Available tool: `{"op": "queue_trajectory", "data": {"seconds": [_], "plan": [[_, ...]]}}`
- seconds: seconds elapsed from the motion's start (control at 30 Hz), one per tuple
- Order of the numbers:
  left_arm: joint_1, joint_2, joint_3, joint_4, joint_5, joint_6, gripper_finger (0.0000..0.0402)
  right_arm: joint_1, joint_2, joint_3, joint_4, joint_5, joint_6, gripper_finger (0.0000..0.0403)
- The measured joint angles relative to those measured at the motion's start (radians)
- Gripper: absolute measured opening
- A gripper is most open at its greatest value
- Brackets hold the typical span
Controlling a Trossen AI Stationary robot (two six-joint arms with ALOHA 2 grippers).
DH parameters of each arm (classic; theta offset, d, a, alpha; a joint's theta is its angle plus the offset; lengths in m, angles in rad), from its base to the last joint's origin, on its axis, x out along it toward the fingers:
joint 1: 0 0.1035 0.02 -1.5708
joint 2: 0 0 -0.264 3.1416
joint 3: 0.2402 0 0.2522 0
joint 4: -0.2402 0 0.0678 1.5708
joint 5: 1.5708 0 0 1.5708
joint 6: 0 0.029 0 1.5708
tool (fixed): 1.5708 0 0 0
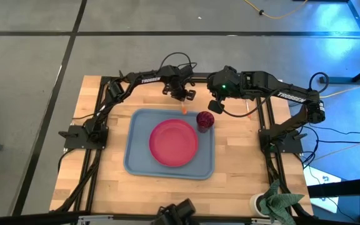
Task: Pick and place plate/cup/fork/spoon on tray
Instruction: Put the orange fork on the blue serving tray to the left of the red plate
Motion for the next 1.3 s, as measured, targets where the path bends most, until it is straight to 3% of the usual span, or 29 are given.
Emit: {"op": "queue_trajectory", "data": {"seconds": [0.83,1.3], "plan": [[0.076,-0.003,0.0,-0.172,0.048,0.118,0.0057,0.0,0.0,0.0,0.0,-0.002,0.0,0.0049],[0.077,-0.009,0.086,-0.224,-0.032,0.205,0.0057,0.0,0.0,0.0,0.0,0.007,0.0,0.0049]]}}
